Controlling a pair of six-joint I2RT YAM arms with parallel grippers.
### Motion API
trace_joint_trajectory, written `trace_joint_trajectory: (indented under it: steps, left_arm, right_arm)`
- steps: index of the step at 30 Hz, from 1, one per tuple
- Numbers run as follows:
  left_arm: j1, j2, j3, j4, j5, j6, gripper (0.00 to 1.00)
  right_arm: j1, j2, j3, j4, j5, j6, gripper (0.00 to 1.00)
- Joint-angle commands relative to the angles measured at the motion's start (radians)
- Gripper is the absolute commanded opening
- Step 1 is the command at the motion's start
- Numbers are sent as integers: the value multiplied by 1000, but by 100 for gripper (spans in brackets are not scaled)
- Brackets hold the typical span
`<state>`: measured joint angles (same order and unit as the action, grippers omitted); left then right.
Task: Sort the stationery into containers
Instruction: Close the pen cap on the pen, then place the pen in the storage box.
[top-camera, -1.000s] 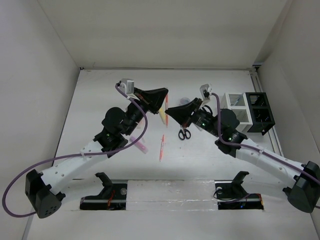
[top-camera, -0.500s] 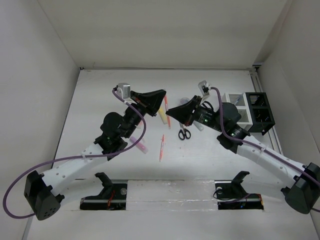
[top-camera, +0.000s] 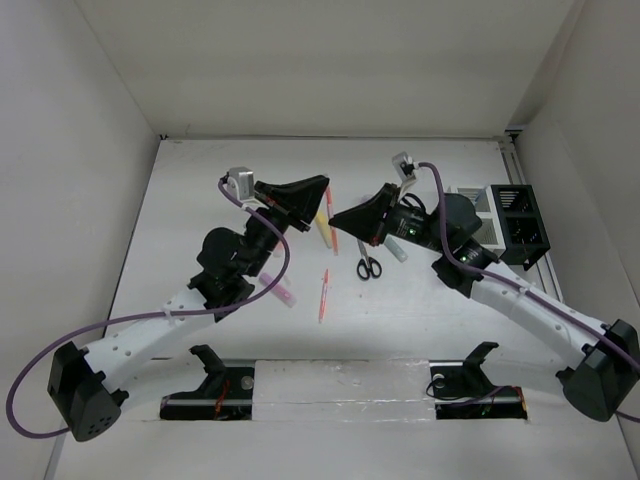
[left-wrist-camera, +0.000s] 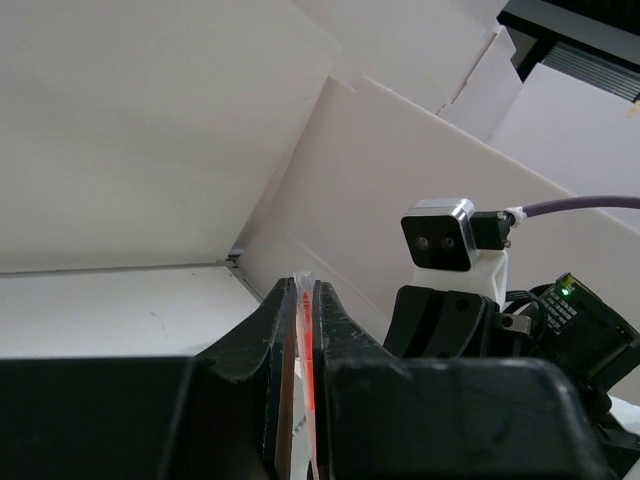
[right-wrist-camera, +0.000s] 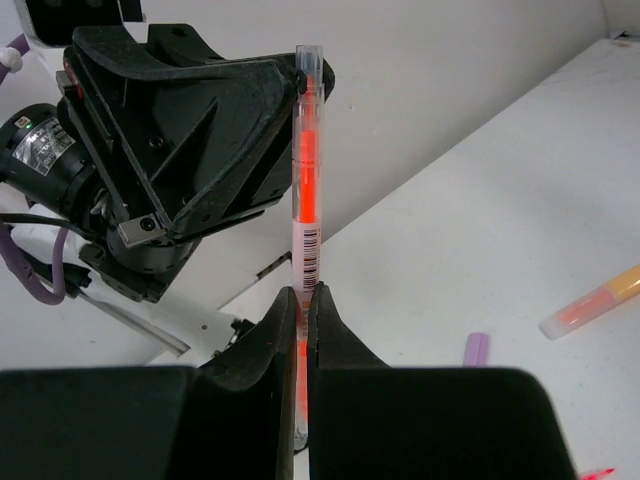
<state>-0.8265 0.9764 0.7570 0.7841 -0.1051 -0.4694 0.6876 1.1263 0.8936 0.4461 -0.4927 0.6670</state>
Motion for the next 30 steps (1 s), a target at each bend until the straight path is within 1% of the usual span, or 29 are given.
trace_joint_trajectory:
  steps: [1, 4, 5, 6, 8, 10, 11, 12, 13, 14, 15, 16, 18, 21, 22, 23, 24, 25, 26, 27, 29, 30]
  left_arm:
    - [-20, 9, -67, -186, 133, 3, 0]
    - [-20, -2, -67, -206, 87, 3, 0]
    - [-20, -2, -38, -239, 70, 3, 0]
    - [-20, -2, -16, -267, 20, -15, 0]
    - [-20, -11, 49, -322, -10, -26, 0]
    - [-20, -22, 86, -332, -24, -26, 21]
    - [-20, -22, 103, -342, -24, -14, 36]
    - [-20, -33, 131, -342, -24, -14, 59]
    - [-20, -45, 142, -342, -24, -2, 62]
    - [-20, -45, 156, -353, -40, -2, 67]
    - [-20, -57, 175, -367, -53, -2, 76]
    - [-20, -71, 185, -367, -77, -2, 89]
    - [-20, -102, 197, -378, -103, -2, 100]
    - [-20, -137, 208, -443, -186, -26, 100]
    - [-20, -159, 217, -509, -215, -40, 100]
    - [-20, -168, 231, -551, -290, -55, 100]
    - [-20, -168, 241, -603, -335, -73, 100]
    - [-20, -180, 258, -667, -381, -124, 100]
    - [-20, -180, 296, -810, -425, -150, 100]
    - [-20, -180, 318, -889, -512, -175, 100]
    - [-20, -170, 382, -1040, -573, -219, 100]
    - [-20, -160, 399, -1159, -588, -219, 100]
  right_arm:
    - [-36, -11, 137, 275, 77, -4, 0]
    - [-24, 0, 98, 266, 77, -55, 0]
    - [-23, 9, 84, 266, 77, -82, 0]
    - [-10, 9, 71, 266, 77, -92, 0]
    - [3, 32, 36, 266, 105, -101, 0]
    - [3, 46, 25, 255, 129, -110, 0]
    - [3, 46, 25, 255, 129, -110, 0]
    - [3, 55, 25, 255, 129, -110, 0]
    - [3, 64, 16, 255, 129, -110, 0]
    - [3, 64, 16, 255, 129, -110, 0]
    - [3, 75, 16, 255, 138, -121, 0]
    - [3, 75, 16, 255, 138, -121, 0]
    - [3, 84, 16, 246, 161, -133, 0]
    - [-29, 84, 16, 232, 193, -190, 0]
    - [-45, 75, 2, 232, 206, -213, 0]
    - [-63, 66, -7, 221, 223, -254, 0]
    - [-107, 56, -16, 221, 247, -282, 0]
    - [-131, 44, -39, 221, 262, -314, 0]
    - [-157, 12, -54, 221, 285, -372, 0]
    - [-183, -6, -71, 221, 307, -406, 0]
    - [-259, -51, -116, 221, 373, -478, 0]
    - [-284, -62, -128, 221, 394, -545, 0]
